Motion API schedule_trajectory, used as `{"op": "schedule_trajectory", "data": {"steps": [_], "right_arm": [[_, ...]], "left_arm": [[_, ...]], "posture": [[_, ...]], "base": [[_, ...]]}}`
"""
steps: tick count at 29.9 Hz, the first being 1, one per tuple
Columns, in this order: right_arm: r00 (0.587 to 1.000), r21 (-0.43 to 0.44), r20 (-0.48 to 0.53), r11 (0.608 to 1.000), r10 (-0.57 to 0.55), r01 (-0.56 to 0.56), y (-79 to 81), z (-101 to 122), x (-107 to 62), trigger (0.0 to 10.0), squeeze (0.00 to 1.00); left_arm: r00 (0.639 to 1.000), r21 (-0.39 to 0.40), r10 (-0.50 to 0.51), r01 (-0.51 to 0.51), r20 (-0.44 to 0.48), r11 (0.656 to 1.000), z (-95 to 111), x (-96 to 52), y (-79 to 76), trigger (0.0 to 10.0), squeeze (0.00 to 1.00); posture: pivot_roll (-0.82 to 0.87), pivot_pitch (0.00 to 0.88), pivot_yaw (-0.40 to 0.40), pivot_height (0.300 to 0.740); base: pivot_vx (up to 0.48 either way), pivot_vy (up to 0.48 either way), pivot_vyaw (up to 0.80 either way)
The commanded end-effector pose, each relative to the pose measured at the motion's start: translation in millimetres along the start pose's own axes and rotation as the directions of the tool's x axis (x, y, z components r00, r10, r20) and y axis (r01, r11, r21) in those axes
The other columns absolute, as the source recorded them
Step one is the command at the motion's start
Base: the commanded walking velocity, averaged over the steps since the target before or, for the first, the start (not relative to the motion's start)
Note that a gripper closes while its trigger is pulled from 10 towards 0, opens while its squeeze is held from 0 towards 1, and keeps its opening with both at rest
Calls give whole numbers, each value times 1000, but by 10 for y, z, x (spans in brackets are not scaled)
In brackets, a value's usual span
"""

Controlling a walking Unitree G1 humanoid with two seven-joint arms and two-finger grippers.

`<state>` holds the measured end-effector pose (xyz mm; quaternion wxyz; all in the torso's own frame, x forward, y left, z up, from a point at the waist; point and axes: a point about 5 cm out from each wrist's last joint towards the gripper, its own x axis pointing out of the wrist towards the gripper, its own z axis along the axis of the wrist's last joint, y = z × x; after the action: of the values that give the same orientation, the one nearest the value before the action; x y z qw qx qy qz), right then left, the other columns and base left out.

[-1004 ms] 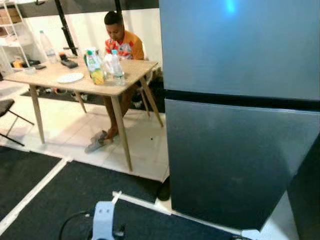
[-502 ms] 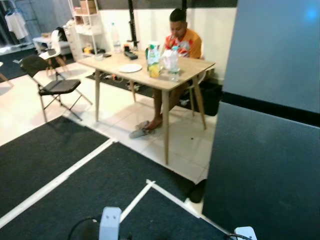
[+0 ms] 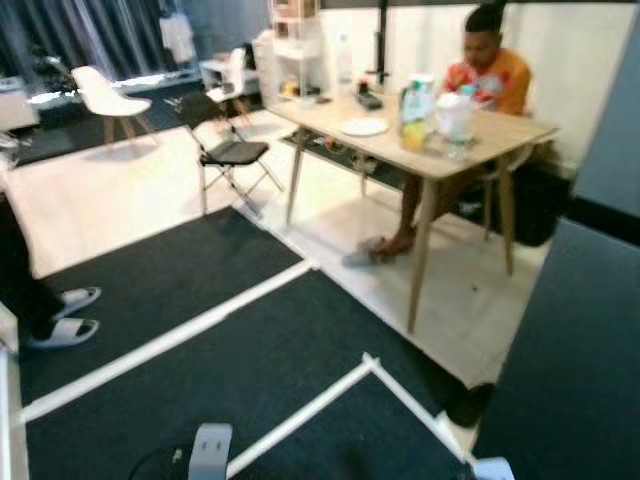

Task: Restocking fridge

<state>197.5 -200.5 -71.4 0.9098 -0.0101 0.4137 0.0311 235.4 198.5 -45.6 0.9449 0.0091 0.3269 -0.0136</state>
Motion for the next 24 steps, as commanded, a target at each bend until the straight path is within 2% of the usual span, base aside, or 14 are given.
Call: {"op": "schedule_trajectory", "data": {"steps": [1, 3, 6, 10, 16, 24], "right_arm": [[1000, 1, 12, 1000, 9, -9, 39, 7, 5, 10000, 0], [1000, 11, 22, 1000, 3, -3, 38, 25, 8, 10000, 0], [998, 54, 56, 998, -22, 19, 31, 56, 9, 10000, 0], [998, 69, 64, 997, -29, 24, 44, 31, 1, 10000, 0], [997, 127, 64, 991, -46, 37, 75, -8, -3, 10000, 0], [997, 109, 69, 994, -37, 29, 104, 13, 7, 10000, 0]], "left_arm": [[1000, 18, -1, 1, -6, 1000, 5, 0, 21, 10000, 0], [1000, 13, 3, -3, 1, 1000, 43, 11, 36, 10000, 0], [1000, 0, 19, -19, 15, 1000, 88, 21, 60, 10000, 0], [1000, -24, 22, -22, 22, 999, 89, 24, 45, 10000, 0], [998, -16, 29, -28, 56, 999, 141, 33, 25, 10000, 0], [997, -20, 16, -14, 75, 1000, 179, 41, 8, 10000, 0]], "posture": [[-83, 77, 31, 740], [-77, 83, 32, 740], [-81, 62, 49, 740], [-92, 71, 54, 740], [-98, 74, 64, 740], [-97, 83, 77, 740]], "base": [[0, 0, 800], [0, 0, 800], [0, 0, 0], [0, 0, 0], [0, 0, 0], [219, 0, 0]]}}
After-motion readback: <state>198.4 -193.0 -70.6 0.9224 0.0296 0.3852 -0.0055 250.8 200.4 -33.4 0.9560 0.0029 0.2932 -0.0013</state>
